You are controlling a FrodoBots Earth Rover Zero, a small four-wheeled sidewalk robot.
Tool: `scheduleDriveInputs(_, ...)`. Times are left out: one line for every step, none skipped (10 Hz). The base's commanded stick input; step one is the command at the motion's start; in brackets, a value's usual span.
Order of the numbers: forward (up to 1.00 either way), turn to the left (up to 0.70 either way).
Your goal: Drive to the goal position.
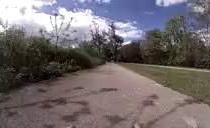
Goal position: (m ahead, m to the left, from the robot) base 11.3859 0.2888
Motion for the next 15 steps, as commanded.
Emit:
scheduleDriveInputs(0.00, 0.00)
scheduleDriveInputs(0.00, 0.00)
scheduleDriveInputs(0.00, 0.00)
scheduleDriveInputs(0.00, 0.00)
scheduleDriveInputs(0.67, 0.00)
scheduleDriveInputs(1.00, 0.00)
scheduleDriveInputs(1.00, 0.00)
scheduleDriveInputs(1.00, 0.00)
scheduleDriveInputs(1.00, 0.00)
scheduleDriveInputs(1.00, 0.00)
scheduleDriveInputs(1.00, 0.00)
scheduleDriveInputs(1.00, 0.00)
scheduleDriveInputs(1.00, 0.00)
scheduleDriveInputs(1.00, 0.00)
scheduleDriveInputs(1.00, 0.00)
